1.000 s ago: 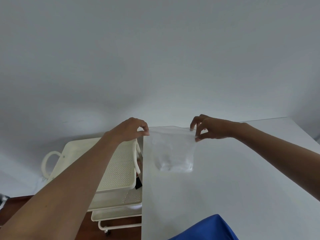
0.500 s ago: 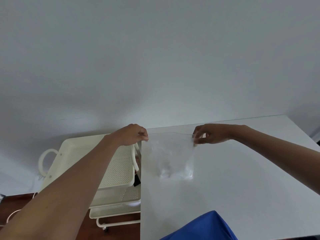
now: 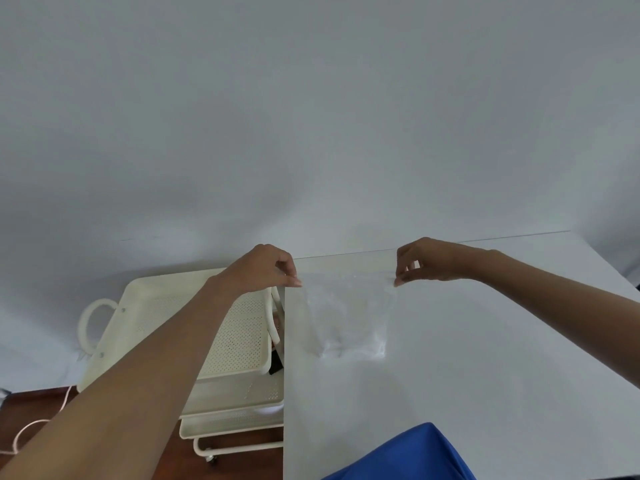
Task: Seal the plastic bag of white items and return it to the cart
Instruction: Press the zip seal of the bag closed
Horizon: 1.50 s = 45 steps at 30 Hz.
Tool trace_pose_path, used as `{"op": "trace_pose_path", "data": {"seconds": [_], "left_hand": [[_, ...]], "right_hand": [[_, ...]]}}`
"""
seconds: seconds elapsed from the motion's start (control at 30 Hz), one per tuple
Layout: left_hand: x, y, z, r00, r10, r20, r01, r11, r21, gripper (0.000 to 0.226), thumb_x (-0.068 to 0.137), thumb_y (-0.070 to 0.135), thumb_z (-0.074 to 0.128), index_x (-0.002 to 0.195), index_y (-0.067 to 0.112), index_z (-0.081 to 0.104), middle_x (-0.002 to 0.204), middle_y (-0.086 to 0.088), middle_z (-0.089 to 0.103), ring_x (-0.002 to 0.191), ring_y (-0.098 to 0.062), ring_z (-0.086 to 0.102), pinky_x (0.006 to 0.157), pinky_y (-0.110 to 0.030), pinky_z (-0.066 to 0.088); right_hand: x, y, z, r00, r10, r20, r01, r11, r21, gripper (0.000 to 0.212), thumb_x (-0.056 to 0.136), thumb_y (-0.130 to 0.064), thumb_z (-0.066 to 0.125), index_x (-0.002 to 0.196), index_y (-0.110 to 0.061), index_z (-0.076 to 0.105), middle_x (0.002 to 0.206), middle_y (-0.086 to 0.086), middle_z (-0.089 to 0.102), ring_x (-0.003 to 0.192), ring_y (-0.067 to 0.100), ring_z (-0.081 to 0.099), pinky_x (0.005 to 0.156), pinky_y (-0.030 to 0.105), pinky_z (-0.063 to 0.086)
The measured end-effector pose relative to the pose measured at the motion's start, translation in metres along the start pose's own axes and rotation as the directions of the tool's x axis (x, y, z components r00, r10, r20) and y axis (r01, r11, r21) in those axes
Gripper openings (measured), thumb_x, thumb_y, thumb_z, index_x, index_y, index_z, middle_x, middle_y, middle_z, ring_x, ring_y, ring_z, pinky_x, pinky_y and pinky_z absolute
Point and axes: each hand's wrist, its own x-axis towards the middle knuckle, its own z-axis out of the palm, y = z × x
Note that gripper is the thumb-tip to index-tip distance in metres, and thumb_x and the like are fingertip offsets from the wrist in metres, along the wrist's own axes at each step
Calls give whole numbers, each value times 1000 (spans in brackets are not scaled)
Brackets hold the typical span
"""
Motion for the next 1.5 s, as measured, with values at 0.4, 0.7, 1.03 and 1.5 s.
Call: {"op": "trace_pose_path", "data": {"seconds": [0.4,0.7,1.03,1.5], "left_hand": [[-5,3,9,990,58,126,-68,995,77,27,79,33,84,104,26,76,104,3,73,102,-11,66,91,-29,50],[1,7,-3,984,87,156,-125,958,259,12,87,26,77,93,16,80,96,9,78,85,4,67,78,-19,45],[-2,3,-5,987,7,-158,-49,962,-267,13,77,28,86,87,21,82,93,12,80,101,3,70,92,-17,47],[-15,-4,13,985,-119,-124,43,869,-493,24,84,6,80,97,4,59,92,-11,78,84,-21,75,76,-27,60]], "right_hand": [[6,2,6,996,58,67,-65,993,100,21,79,-49,84,94,-40,73,100,-22,70,87,0,67,69,30,59],[6,3,-3,998,56,23,-57,997,57,10,82,-48,82,83,-39,80,96,-15,67,85,0,64,62,17,49],[0,8,-16,982,109,-154,-42,921,387,9,81,-21,88,85,-27,82,92,-1,81,79,5,72,79,19,53],[-9,-1,6,956,161,-245,-3,842,540,11,78,-23,91,82,-25,80,80,-1,80,67,5,67,65,17,55]]}}
